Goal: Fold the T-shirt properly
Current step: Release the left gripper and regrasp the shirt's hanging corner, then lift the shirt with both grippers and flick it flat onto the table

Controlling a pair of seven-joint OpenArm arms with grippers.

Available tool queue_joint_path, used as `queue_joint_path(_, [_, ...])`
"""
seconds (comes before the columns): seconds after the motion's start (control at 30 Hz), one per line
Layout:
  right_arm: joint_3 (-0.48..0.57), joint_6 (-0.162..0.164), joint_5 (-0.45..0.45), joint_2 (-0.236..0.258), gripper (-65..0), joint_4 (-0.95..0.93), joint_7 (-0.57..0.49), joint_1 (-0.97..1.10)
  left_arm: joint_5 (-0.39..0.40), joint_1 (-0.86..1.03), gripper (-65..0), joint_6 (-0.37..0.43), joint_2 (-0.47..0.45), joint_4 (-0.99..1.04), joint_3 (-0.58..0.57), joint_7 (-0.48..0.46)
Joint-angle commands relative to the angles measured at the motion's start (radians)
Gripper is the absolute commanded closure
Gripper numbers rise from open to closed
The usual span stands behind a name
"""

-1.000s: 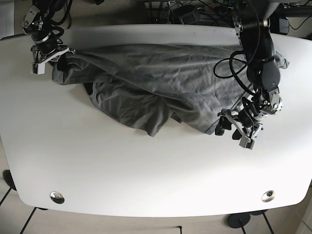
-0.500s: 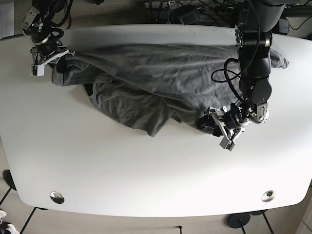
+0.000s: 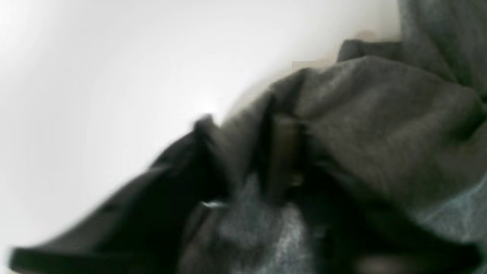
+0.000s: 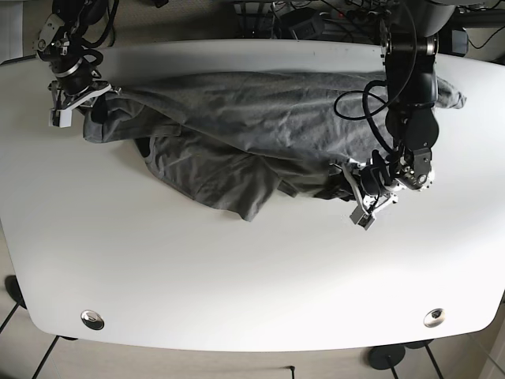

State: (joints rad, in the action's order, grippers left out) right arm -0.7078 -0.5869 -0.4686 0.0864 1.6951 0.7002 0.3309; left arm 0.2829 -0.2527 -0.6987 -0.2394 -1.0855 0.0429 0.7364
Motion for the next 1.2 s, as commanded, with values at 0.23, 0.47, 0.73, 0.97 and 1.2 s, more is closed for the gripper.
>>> queue_joint_path(0.23, [-0.003,-0.006,-0.02,0.017,-2.4,0.033,-0.026,-0.006,-0.034,0.017,0.0,0.001,-0.002,-0.359,0.186,0.154])
queue_joint_path(0.47, [0.063,0.0,-0.012,0.019,-2.4,0.158,-0.02,-0.117,-0.038,-0.079,0.0,0.001,-0.002,-0.644,0.271,0.343])
queue_joint_path(0.73, [0.155,0.003,-0.011,0.069,-2.4,0.171,0.111,-0.396,-0.04,-0.231,0.0,0.001,-0.004,-0.709,0.346,0.429])
queue_joint_path(0.97, [0.199,0.006,-0.011,0.088,-2.4,0.055,0.224,-0.728,-0.034,-0.412,0.0,0.001,-0.002,-0.6,0.341,0.415])
queue_joint_path(1.2, [0.233,0.006,-0.011,0.131,-2.4,-0.232,0.243,-1.136,-0.04,-0.718,0.0,0.001,-0.01,-0.413,0.341,0.366])
